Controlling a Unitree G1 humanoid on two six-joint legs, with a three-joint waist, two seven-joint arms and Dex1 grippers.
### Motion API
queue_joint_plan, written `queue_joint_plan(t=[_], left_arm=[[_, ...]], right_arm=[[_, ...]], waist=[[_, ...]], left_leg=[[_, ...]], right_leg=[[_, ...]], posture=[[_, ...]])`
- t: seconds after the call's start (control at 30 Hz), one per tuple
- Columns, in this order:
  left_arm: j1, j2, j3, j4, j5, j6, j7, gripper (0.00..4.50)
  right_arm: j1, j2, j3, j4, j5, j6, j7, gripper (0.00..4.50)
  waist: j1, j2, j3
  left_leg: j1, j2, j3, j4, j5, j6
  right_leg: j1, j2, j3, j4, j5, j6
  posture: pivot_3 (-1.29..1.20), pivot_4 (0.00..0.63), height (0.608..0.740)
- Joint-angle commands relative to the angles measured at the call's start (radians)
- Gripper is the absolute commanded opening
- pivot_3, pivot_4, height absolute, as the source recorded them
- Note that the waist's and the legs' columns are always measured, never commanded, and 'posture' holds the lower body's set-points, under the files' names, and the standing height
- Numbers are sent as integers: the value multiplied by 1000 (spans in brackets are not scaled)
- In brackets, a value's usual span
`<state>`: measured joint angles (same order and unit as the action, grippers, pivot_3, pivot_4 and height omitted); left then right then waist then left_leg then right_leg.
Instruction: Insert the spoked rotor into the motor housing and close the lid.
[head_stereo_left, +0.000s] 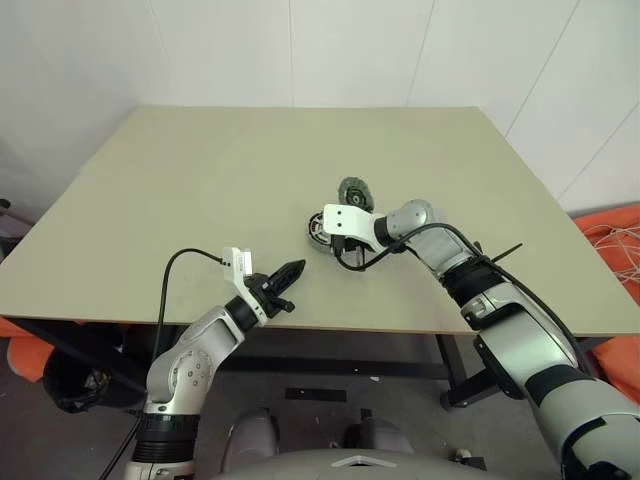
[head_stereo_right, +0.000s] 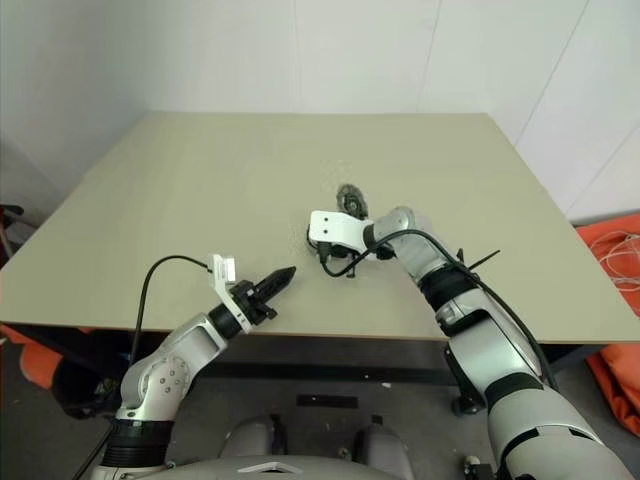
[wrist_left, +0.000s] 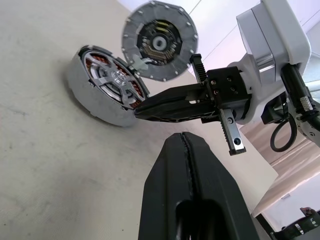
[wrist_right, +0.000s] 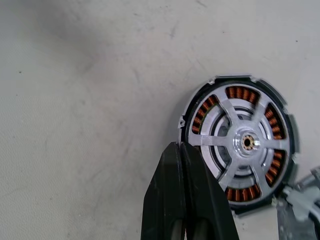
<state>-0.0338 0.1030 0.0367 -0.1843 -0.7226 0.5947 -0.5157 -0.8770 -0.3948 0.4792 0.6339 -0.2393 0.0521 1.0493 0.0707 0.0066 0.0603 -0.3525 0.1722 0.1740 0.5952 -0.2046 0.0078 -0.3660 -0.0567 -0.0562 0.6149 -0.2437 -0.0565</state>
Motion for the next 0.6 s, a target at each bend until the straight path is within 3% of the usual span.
queue_joint_plan(t=[0.03,0.47,0.6], left_arm=[[-8,-4,0,-31,-3,-18,-3,0],[-8,-5,1,-29,-6,-17,-3,0],[-7,-4,2,-28,-7,-16,-4,0]], right_arm=[[-24,-5,-13,-2,-6,-21,13,41],[-11,-1,-24,-28,4,4,26,41],[13,4,-37,-105,45,108,84,41]], waist=[[0,0,0],[0,0,0],[0,0,0]], left_leg=[[0,0,0,1,0,0],[0,0,0,1,0,0],[0,0,0,1,0,0]], right_leg=[[0,0,0,0,0,0],[0,0,0,2,0,0],[0,0,0,2,0,0]], posture=[[0,0,740],[0,0,740],[0,0,740]])
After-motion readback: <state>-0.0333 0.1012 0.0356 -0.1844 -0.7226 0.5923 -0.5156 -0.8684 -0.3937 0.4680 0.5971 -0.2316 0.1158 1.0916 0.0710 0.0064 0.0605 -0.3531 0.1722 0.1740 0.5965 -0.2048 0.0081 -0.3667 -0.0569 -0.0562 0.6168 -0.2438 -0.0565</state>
